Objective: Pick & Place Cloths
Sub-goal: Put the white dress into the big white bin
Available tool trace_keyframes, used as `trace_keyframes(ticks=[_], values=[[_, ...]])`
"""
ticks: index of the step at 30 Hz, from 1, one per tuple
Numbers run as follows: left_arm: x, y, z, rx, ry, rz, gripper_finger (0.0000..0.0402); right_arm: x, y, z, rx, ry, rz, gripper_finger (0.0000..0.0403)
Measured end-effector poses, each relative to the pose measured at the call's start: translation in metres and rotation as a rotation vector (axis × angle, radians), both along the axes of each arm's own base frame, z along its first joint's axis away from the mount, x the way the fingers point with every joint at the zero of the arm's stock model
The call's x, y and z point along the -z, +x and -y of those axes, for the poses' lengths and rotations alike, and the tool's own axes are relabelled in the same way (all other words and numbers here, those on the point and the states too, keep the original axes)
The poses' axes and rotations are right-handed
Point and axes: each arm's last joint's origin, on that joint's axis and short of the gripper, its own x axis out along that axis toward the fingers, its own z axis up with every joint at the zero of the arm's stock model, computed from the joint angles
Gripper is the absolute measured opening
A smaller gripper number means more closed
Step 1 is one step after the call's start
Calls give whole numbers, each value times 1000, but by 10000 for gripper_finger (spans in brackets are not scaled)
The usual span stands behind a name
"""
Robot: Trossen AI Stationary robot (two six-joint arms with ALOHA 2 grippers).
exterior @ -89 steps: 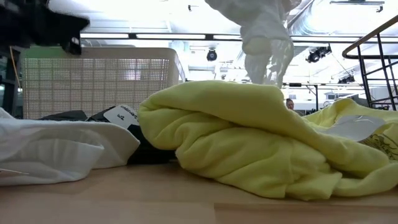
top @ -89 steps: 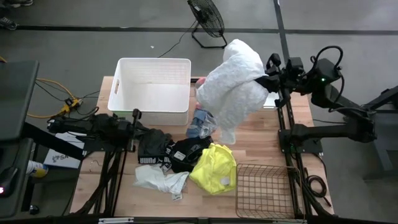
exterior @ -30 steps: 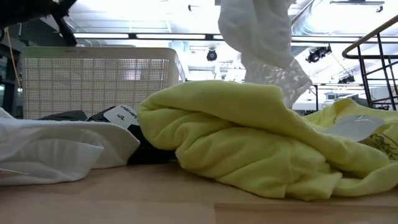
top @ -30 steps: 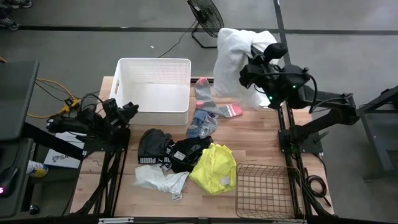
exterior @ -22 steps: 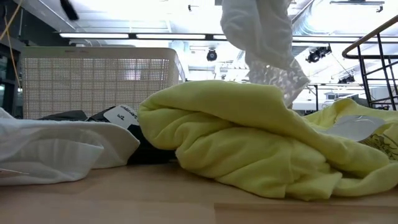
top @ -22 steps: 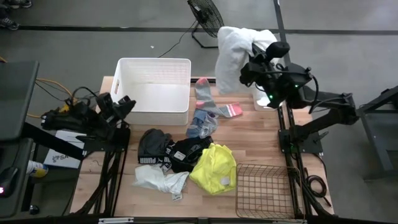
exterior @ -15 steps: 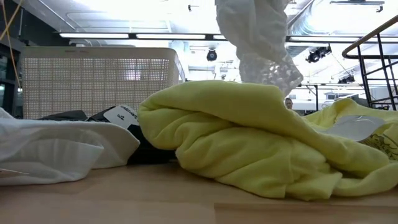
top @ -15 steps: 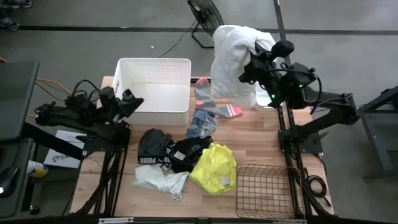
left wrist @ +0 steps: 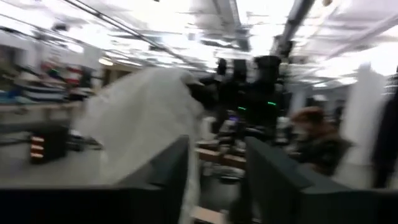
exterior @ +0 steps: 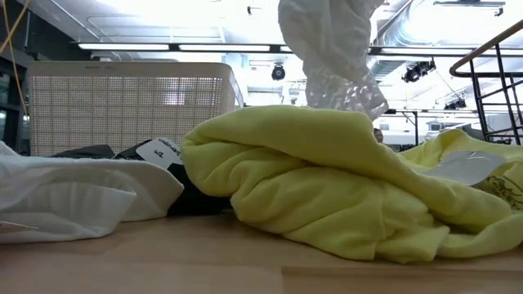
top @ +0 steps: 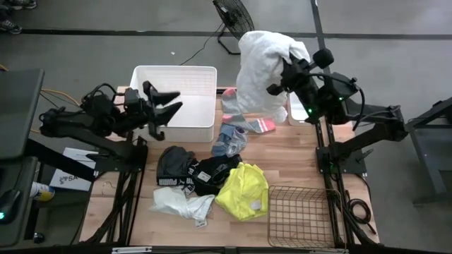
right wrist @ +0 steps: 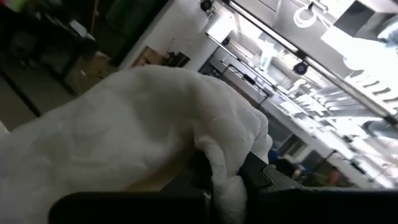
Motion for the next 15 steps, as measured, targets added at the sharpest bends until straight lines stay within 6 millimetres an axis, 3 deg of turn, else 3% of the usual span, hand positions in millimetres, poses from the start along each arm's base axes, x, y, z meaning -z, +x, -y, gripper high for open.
trace_keyframes(ticks=[4, 7, 15], values=[[-7, 13, -2, -161, 6, -48, 275, 4, 4, -1, -105, 37, 65, 13], [-12, 21, -1, -181, 14, -64, 318, 9, 7, 2, -190, 76, 103, 13], [-27, 43, -25, -213, 35, -146, 315, 14, 10, 12, -468, 200, 210, 13]])
